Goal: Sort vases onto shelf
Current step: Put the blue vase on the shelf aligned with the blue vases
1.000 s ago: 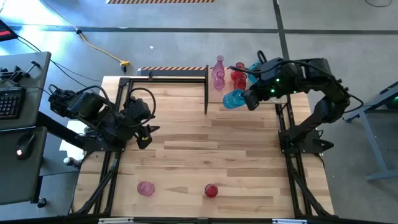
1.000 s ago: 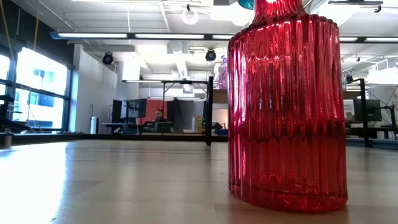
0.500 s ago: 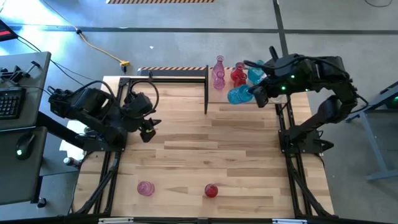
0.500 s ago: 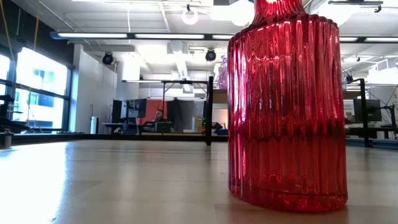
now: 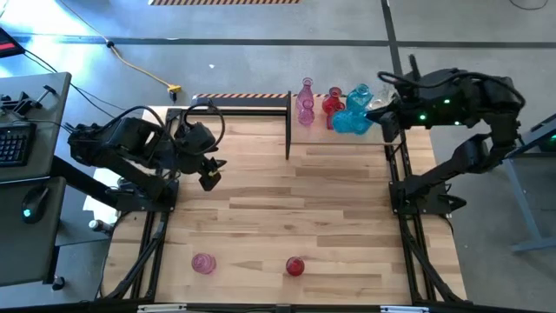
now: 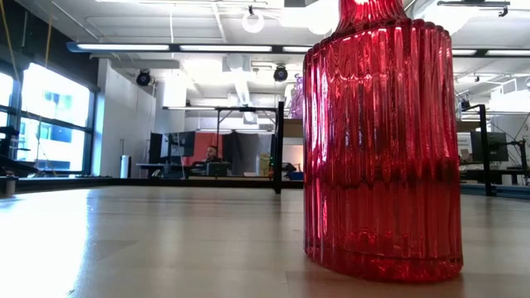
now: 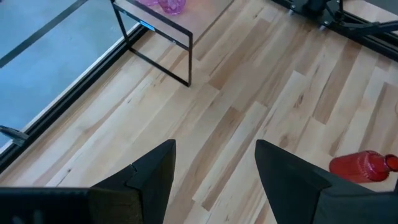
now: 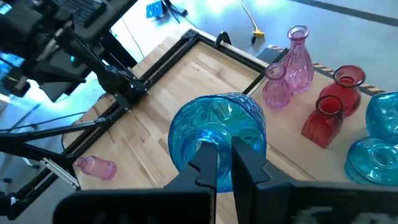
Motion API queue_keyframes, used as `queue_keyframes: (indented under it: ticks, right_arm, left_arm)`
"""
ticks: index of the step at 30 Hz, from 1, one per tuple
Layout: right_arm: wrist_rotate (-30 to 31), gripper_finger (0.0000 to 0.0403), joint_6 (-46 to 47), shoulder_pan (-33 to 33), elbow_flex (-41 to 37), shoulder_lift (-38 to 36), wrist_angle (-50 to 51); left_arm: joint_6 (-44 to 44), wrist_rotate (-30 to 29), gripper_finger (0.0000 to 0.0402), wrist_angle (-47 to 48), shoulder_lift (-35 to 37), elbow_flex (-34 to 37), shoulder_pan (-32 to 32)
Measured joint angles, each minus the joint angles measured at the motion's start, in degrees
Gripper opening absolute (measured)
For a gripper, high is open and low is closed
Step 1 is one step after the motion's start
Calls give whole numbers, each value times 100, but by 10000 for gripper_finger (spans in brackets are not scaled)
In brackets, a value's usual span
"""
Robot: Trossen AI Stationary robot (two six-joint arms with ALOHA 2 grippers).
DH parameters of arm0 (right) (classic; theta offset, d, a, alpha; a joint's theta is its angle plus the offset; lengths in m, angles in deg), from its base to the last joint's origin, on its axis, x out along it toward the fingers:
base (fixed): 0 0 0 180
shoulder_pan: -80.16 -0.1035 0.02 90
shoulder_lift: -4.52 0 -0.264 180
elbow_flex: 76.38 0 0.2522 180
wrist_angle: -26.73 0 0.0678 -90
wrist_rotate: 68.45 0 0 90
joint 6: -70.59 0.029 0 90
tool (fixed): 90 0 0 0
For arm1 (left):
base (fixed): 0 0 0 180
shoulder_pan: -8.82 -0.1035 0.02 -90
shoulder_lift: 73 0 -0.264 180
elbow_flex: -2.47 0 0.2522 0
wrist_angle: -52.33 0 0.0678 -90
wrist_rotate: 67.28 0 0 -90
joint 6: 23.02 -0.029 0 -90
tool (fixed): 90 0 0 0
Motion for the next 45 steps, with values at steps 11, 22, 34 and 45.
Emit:
queue_keyframes:
  ticks: [11, 22, 34, 45]
  right_arm:
    - [435, 0, 218, -4, -1022, -860, -1]
    - [458, 0, 1526, -7, -3650, -2317, 0]
    - [304, 0, 2033, -7, -4701, -2499, -35]
    - [51, 0, 1678, 556, -4706, -2052, -127]
  left_arm:
    - [-109, 53, 211, -2, 0, 0, -334]
    - [-107, 155, 211, -7, 0, 0, -658]
    - [-107, 183, 211, -121, 0, 0, -870]
    - [-191, 192, 211, -133, 0, 0, -875]
